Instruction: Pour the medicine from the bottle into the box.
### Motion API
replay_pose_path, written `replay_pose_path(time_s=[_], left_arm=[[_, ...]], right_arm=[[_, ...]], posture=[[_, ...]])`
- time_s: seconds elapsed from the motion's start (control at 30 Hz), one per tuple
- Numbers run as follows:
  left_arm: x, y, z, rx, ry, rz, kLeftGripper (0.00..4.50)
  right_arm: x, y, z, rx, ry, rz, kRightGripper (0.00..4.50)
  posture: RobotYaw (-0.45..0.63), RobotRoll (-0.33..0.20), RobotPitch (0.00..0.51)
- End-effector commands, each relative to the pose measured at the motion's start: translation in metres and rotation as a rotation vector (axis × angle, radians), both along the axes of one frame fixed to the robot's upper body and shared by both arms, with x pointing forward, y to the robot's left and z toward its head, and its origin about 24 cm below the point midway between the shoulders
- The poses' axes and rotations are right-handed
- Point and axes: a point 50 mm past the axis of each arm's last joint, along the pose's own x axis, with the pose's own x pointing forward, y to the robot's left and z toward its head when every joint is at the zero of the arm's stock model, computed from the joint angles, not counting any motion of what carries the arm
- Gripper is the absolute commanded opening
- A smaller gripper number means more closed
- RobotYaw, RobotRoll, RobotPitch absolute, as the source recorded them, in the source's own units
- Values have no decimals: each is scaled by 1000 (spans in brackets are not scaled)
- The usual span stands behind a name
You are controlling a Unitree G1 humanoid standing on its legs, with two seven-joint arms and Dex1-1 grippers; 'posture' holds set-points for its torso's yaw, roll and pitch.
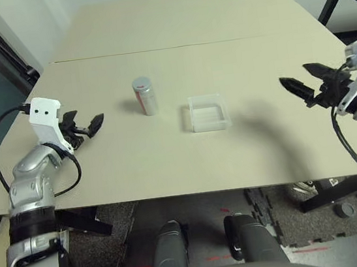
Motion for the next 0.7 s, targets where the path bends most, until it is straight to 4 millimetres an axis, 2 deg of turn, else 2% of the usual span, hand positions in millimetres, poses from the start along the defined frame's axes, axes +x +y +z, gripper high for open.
replay_pose_path(time_s=[0.03,0.27,0.53,0.7], left_arm=[[6,-24,-7,-5,35,-84,4453],[29,-45,-8,29,56,-170,4453],[55,-50,-9,20,44,-156,4453],[63,-53,-13,22,43,-159,4453]], right_arm=[[0,12,0,-5,17,51,4500],[3,24,-2,9,16,77,4500],[0,30,-7,24,15,81,4500],[-1,31,-7,28,11,79,4500]], posture=[[100,0,95],[49,0,93],[11,0,93],[2,0,92]])
